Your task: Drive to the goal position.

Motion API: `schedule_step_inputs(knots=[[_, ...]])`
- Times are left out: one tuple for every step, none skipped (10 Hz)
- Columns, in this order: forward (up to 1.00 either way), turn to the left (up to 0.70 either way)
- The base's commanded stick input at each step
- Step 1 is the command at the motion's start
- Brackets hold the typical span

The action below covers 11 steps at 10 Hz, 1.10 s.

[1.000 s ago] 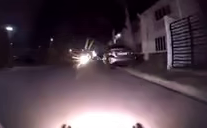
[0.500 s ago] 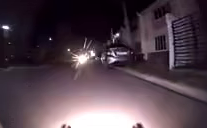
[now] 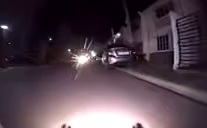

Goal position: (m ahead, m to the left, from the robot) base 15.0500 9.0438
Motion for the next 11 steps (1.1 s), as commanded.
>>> schedule_step_inputs(knots=[[0.60, 0.00], [0.60, 0.00], [0.60, 0.00], [0.60, 0.00], [0.60, 0.00], [0.60, 0.00], [0.60, 0.00], [0.60, 0.00], [0.60, 0.00], [0.60, 0.00], [0.60, 0.00]])
